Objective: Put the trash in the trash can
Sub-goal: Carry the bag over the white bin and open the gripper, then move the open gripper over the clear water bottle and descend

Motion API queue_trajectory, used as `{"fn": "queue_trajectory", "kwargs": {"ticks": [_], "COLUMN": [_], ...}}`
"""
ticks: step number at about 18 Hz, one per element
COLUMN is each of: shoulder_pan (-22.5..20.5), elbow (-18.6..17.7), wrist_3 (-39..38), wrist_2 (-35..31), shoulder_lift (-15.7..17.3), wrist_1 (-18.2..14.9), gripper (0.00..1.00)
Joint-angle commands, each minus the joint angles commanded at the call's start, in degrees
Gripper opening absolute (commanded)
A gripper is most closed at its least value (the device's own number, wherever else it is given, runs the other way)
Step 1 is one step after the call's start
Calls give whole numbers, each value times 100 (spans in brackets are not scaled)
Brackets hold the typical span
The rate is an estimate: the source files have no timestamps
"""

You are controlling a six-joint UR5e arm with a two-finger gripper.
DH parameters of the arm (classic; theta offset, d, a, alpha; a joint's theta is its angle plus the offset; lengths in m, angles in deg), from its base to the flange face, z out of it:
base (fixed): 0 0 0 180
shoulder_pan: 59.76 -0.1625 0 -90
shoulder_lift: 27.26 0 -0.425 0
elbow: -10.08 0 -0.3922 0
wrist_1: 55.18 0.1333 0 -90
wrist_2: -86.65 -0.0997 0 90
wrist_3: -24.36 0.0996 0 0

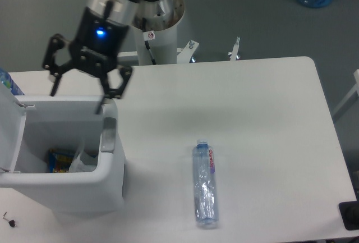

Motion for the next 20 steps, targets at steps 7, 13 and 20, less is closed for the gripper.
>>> {"fn": "queue_trajectory", "kwargs": {"ticks": [7, 13, 20], "shoulder_pan": [-652, -670, -643], "elbow": [316, 572, 651], "wrist_3": [-89, -27, 535], "wrist_2": [-886, -1565, -1573], "shoulder_lift": [-500, -1256, -2108], "wrist_1": [79, 325, 351], "gripper": [100, 100, 100]}}
